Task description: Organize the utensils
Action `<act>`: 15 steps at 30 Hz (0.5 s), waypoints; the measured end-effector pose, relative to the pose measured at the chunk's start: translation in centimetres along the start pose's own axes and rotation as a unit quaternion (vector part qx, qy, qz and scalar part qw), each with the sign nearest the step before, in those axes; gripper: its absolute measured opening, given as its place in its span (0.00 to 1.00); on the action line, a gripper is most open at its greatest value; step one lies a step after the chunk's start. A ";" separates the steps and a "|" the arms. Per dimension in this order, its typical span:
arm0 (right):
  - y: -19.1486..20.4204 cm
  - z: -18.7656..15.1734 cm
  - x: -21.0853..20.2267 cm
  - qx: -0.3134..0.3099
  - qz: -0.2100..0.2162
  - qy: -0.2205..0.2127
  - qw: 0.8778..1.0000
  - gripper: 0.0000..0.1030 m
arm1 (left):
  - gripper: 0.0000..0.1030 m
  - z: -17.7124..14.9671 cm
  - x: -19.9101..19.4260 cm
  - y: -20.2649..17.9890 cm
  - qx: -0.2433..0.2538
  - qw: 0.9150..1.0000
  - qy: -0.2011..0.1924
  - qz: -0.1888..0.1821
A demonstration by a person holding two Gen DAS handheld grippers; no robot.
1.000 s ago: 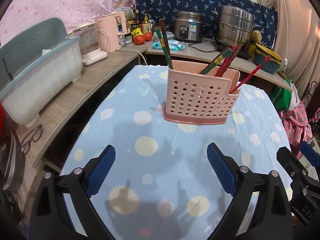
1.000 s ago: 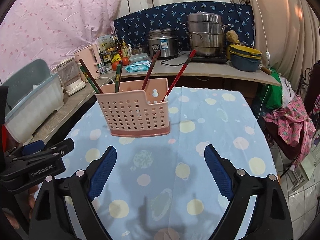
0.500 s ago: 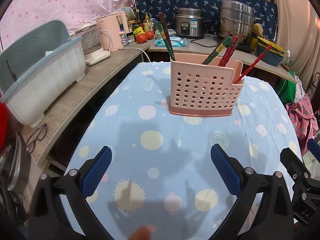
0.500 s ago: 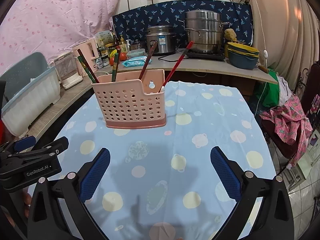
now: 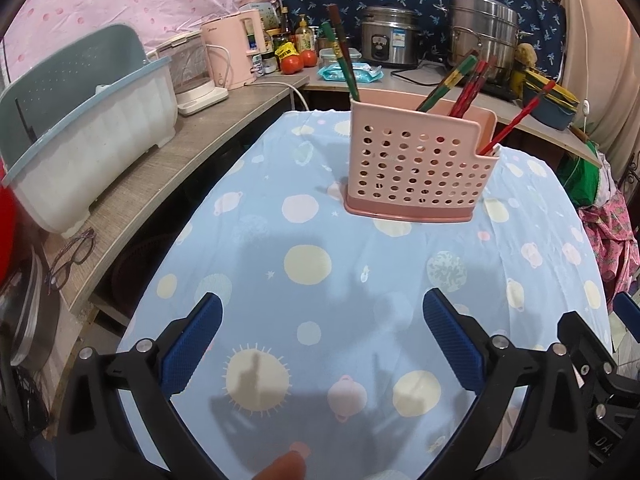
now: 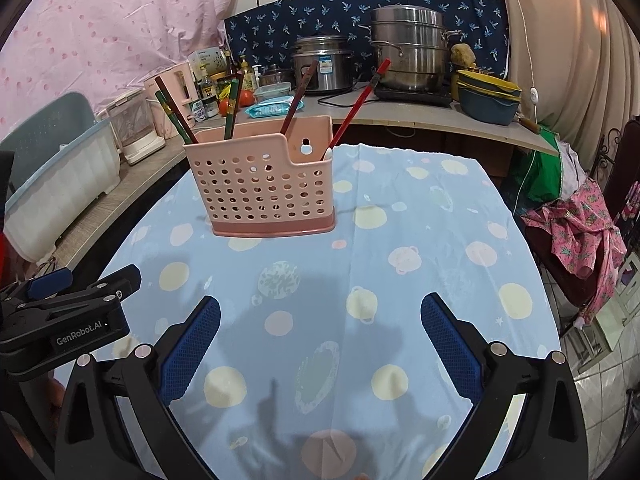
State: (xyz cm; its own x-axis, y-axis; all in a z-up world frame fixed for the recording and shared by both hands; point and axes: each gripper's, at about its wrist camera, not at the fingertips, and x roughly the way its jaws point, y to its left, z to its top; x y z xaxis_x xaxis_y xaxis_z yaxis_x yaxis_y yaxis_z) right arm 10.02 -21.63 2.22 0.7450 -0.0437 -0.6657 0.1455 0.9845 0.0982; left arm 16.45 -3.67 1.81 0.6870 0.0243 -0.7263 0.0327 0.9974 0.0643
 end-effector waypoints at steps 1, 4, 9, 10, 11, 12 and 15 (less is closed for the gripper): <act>0.0 0.0 0.0 0.001 0.000 0.000 1.000 0.94 | 0.93 0.0 0.0 0.0 -0.001 1.000 -0.001 0.002; -0.1 0.0 0.1 0.003 -0.005 0.000 1.000 0.94 | 0.93 -0.1 0.0 0.2 -0.002 1.000 -0.002 0.005; -0.2 -0.1 0.3 0.002 -0.009 0.002 1.000 0.94 | 0.93 -0.2 0.1 0.2 -0.003 1.000 -0.001 0.006; -0.2 -0.1 0.4 0.003 -0.009 0.003 1.000 0.94 | 0.93 -0.1 0.1 0.3 -0.003 1.000 -0.001 0.006; -0.2 -0.2 0.4 0.003 -0.009 0.004 1.000 0.94 | 0.93 -0.1 0.1 0.3 -0.003 1.000 -0.001 0.006; -0.2 -0.2 0.4 0.003 -0.010 0.005 1.000 0.94 | 0.93 -0.1 0.2 0.3 -0.004 1.000 -0.001 0.007; -0.2 -0.2 0.5 0.002 -0.011 0.005 1.000 0.94 | 0.93 -0.2 0.3 0.4 -0.007 1.000 -0.002 0.011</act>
State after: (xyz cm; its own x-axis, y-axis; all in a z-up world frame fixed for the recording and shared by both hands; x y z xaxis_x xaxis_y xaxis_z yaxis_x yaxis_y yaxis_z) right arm 10.21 -21.84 1.67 0.7350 -0.0627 -0.6752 0.1635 0.9827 0.0868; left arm 16.52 -3.28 1.52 0.6905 0.0458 -0.7219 0.0075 0.9975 0.0704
